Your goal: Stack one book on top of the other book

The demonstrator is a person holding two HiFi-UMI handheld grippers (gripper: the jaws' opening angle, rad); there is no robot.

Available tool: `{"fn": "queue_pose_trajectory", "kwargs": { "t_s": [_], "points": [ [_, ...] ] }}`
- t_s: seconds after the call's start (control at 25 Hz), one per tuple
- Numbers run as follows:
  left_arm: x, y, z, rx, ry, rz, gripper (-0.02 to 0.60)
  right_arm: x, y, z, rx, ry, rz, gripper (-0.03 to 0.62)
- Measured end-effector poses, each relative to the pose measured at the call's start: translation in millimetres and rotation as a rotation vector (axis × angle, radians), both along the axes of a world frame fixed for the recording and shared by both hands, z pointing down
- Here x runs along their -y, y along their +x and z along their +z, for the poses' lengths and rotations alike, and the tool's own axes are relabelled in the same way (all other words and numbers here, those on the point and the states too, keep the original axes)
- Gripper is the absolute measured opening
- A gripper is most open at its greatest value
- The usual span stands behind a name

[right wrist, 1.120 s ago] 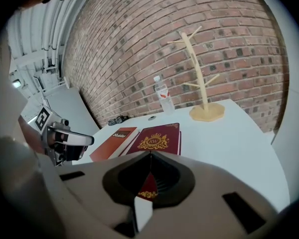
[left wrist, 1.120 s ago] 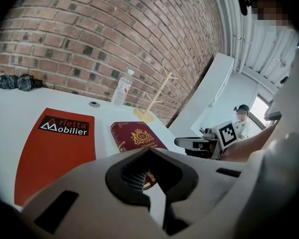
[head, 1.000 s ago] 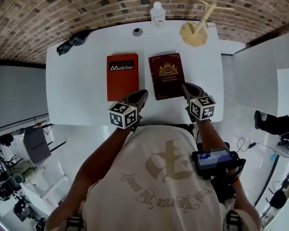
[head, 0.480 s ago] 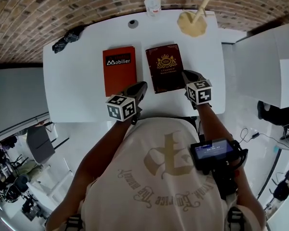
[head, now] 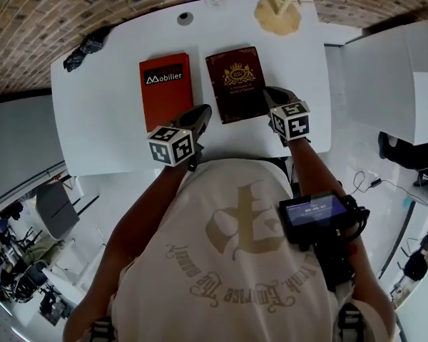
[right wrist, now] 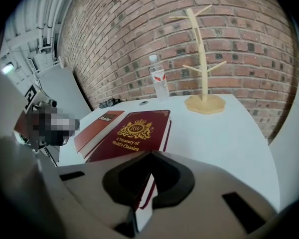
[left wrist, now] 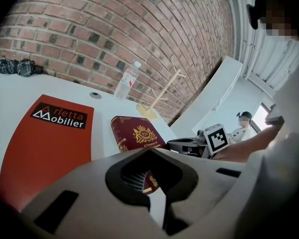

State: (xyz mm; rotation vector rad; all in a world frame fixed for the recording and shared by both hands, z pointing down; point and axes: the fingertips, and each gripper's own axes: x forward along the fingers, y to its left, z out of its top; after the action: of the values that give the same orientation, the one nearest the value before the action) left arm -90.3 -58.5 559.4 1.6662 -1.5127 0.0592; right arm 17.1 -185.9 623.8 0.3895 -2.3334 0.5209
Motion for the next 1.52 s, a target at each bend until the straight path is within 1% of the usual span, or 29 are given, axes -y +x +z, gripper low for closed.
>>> {"fn": "queue_pose_trajectory", "kwargs": {
  "t_s": [0.4,0.68,0.72,0.76,0.8,0.88,1.04,1.12,1.32,1.4,1.52],
  "points": [
    [0.1,5.0,-2.5,-0.025,0.029,-0.010,0.021,-1.9,2.7,1.5,0.011,-0.007,-0.001,0.021],
    [-0.2,1.5,-0.5,-0.070,0.019,-0.052,0.026,-0.9,3.0,2.2,0.023,-0.020,0.014,0.021],
    [0.3,1.3,0.9,-0.080,0.012,-0.056,0.058,-0.9,2.8,2.1,0.027,-0.024,0.018,0.021],
    [1.2,1.9,2.9,-0.095,0.003,-0.058,0.143,-0.7,2.8,2.1,0.031,-0.027,0.021,0.021],
    [2.5,3.2,5.0,-0.115,-0.007,-0.058,0.185,-0.5,3.1,2.3,0.034,-0.030,0.024,0.021],
    [5.8,5.9,9.0,-0.161,-0.022,-0.061,0.213,-0.1,4.2,3.2,0.035,-0.035,0.031,0.021],
    [12.2,7.9,19.1,-0.226,-0.073,-0.073,0.308,-0.4,3.6,2.4,0.042,-0.038,0.034,0.021],
    [14.6,8.0,26.9,-0.254,-0.107,-0.082,0.330,-0.9,2.6,1.5,0.048,-0.038,0.032,0.021],
    [26.1,14.2,43.6,-0.335,-0.168,-0.098,0.351,-0.6,3.5,2.6,0.051,-0.029,0.025,0.021],
    [29.8,15.0,50.3,-0.354,-0.192,-0.111,0.354,-0.8,3.5,2.4,0.053,-0.023,0.023,0.021],
    [35.0,13.8,57.9,-0.363,-0.215,-0.129,0.354,-0.5,2.1,0.8,0.057,-0.019,0.019,0.021]
  ]
}}
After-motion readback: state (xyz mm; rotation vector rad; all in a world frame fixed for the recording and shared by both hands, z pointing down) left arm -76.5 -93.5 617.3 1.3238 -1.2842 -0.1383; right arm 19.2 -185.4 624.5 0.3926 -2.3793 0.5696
